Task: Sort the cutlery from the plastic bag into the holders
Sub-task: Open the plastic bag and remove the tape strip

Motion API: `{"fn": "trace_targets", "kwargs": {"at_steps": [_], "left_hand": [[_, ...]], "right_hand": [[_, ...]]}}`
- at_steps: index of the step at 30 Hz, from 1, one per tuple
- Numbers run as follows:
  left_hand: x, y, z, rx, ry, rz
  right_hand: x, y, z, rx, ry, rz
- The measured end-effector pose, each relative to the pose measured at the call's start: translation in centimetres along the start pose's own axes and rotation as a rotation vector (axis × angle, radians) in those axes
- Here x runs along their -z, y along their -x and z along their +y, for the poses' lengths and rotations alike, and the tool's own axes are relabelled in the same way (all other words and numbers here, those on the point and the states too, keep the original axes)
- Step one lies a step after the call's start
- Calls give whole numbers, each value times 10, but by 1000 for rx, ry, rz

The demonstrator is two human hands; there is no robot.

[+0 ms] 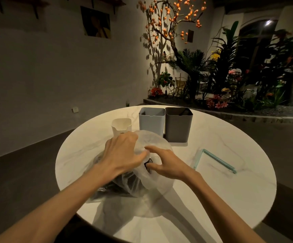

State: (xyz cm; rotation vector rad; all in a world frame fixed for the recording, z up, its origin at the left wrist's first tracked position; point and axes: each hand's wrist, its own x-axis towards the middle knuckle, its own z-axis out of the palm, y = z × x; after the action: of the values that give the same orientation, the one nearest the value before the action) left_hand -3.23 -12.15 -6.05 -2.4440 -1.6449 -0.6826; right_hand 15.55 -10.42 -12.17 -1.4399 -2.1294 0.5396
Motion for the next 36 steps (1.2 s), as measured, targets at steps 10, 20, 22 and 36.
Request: {"fn": "trace_targets", "kwargs": {"at_steps": [10, 20, 22, 36], "left_hand": [[-8, 1, -3, 23, -198, 3], [-26, 25, -32, 78, 46, 37], [-40, 32, -39, 229, 106, -175], [-36, 20, -116, 261, 323, -448]], "right_hand": [[2, 1, 19, -101, 533, -23], [-15, -12, -7, 205, 164, 281], [-22, -19, -7, 248, 147, 112], [-58, -50, -26, 18, 288, -51]]}}
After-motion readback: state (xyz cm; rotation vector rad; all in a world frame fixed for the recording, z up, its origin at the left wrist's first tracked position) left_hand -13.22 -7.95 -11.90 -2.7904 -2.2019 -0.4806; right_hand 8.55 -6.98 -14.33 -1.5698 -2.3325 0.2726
